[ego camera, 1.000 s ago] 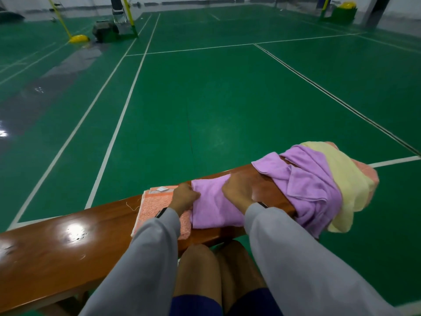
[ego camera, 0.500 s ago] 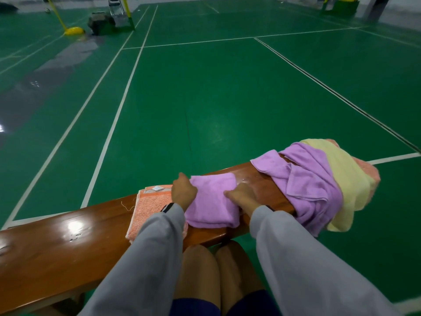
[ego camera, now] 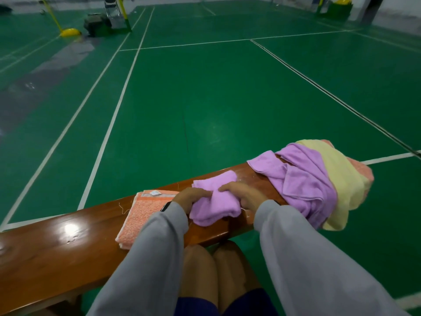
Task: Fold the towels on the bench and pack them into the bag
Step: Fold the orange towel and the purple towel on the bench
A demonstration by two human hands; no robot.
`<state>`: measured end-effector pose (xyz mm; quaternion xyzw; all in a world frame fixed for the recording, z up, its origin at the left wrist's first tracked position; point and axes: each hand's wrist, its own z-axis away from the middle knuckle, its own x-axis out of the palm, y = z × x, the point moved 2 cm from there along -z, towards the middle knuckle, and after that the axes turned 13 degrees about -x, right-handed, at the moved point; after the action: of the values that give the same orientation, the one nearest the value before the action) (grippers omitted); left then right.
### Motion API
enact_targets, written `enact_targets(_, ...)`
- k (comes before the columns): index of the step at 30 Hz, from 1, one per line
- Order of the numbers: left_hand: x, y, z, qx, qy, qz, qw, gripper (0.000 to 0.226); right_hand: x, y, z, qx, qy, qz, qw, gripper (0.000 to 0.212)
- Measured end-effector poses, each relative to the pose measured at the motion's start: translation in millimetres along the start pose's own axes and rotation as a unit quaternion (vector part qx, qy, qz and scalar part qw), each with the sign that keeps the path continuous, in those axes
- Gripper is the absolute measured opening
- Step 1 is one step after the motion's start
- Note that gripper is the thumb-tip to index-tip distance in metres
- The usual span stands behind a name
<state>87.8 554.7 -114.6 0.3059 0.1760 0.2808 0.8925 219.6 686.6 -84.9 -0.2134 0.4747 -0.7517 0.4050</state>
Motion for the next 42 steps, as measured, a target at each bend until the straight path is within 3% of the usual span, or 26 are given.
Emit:
enact_targets(4,9.1,8.9,19.1,-0.017,-0.098,0.110,0.989,0.041,-7.1,-19.5,12.6,-0.010,-0.016,-0.006,1.000,0.020)
enact_targets(7,-9.1,9.7,31.2,-0.016,-0.112,0.224,0.968,0.050,-4.3,-37.6,28.4,-0.030,-0.023,-0.035,0.999,0.016)
enact_targets(9,-25.9,8.9,41.4,-0.002,-0.105,0.205,0.973,0.059,5.2,-44.2,34.5,-0.033,-0.036,-0.027,0.998,0.017)
enact_targets(11,-48.2,6.2,53.8,0.035,-0.033,0.116,0.992,0.053,22.0,-45.0,40.7,-0.020,-0.041,-0.011,0.999,0.024)
enact_targets(13,-71.6,-0.5,66.7,0.090,0.033,0.031,0.995,0.042,49.1,-45.6,51.8,-0.031,-0.073,0.012,0.997,0.015)
enact_targets(16,-110.9,-9.4,83.8,0.161,0.089,0.046,0.982,0.029,97.9,-40.9,56.5,-0.052,-0.124,0.033,0.990,0.015)
enact_targets(20,-157.7,-19.8,101.5,0.226,0.148,0.087,0.959,0.025,144.7,-45.0,61.4,-0.066,-0.066,-0.086,0.992,0.033)
enact_targets(23,-178.0,-45.5,97.5,0.186,0.212,0.017,0.959,0.031,167.6,-14.9,64.7,-0.086,-0.021,-0.122,0.989,0.044)
enact_targets(25,-181.5,-76.7,83.3,0.097,0.232,-0.125,0.960,0.042,180.7,30.2,60.7,-0.064,-0.022,-0.066,0.995,0.067)
enact_targets(26,-180.0,-91.1,79.7,0.060,0.226,-0.186,0.954,0.048,185.1,39.0,70.7,-0.069,-0.024,-0.027,0.997,0.067)
enact_targets(29,-173.1,-106.0,81.6,0.048,0.224,-0.209,0.951,0.057,190.2,33.0,84.7,-0.101,0.002,0.070,0.992,0.019)
enact_targets(30,-172.7,-103.1,83.8,0.056,0.232,-0.215,0.947,0.057,190.9,27.7,82.5,-0.097,-0.002,0.090,0.991,0.013)
enact_targets(33,-175.3,-91.3,91.7,0.084,0.270,-0.248,0.926,0.045,186.4,14.6,76.9,-0.062,-0.027,0.117,0.991,0.015)
enact_targets(36,-180.2,-92.8,90.0,0.027,0.275,-0.284,0.918,0.046,184.5,14.8,72.7,-0.021,-0.041,0.143,0.989,0.032)
enact_targets(39,-176.7,-93.4,88.3,-0.062,0.224,-0.333,0.914,0.071,182.4,9.7,65.6,-0.123,0.061,0.313,0.940,0.067)
enact_targets(40,-175.8,-89.9,88.2,-0.055,0.227,-0.373,0.898,0.087,185.3,9.6,66.6,-0.161,0.071,0.353,0.919,0.069)
enact_targets(42,-170.1,-79.7,92.9,0.049,0.249,-0.468,0.847,0.105,195.6,8.8,74.4,-0.221,0.058,0.436,0.870,0.071)
